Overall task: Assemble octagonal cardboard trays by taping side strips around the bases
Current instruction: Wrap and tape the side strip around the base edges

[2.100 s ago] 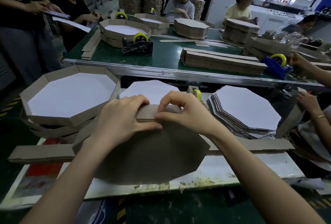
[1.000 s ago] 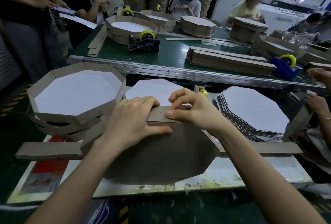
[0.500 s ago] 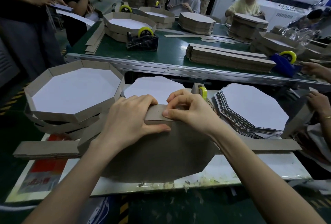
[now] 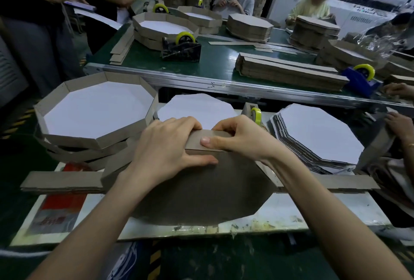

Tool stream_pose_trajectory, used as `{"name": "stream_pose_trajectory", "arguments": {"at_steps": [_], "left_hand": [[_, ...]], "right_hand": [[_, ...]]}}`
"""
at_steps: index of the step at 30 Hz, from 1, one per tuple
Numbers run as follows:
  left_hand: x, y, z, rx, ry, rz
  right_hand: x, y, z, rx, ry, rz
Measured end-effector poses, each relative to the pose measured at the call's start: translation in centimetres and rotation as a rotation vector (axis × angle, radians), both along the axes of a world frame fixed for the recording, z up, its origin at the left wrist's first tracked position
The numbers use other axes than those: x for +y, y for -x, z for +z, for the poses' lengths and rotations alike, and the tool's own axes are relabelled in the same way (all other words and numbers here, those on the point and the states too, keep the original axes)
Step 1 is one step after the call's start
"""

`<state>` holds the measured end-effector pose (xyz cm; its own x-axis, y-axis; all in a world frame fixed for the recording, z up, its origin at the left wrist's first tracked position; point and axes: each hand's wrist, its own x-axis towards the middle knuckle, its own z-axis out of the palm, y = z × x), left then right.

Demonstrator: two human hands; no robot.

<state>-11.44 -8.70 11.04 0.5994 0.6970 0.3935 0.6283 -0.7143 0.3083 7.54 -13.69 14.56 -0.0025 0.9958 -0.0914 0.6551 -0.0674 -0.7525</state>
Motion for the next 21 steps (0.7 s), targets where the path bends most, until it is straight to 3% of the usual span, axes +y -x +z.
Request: {"name": "stream_pose_trajectory", "arguments": {"at_steps": [9, 14, 17, 19, 21], "left_hand": [[-0.1, -0.1, 0.1, 0.021, 0.014, 0.005], [-0.2, 0.1, -0.1, 0.012, 0.014, 0.0], [-0.2, 0.0, 0.0, 0.032, 0.013, 0.01], [0.0, 0.2, 0.0, 0.026, 0.022, 0.024], [0.3, 1.0, -0.1, 0.009, 0.025, 0.041]], "right_hand": [[0.3, 0.5, -0.3, -0.047, -0.113, -0.073], [0.0, -0.1, -0.2, -0.004, -0.033, 0.041], [0.4, -0.5, -0.8, -0.038, -0.084, 0.022], [0.7, -1.4, -1.3, 0.026, -0.11, -0.067], [0.3, -2.8, -1.6, 0.209, -0.111, -0.128]]}}
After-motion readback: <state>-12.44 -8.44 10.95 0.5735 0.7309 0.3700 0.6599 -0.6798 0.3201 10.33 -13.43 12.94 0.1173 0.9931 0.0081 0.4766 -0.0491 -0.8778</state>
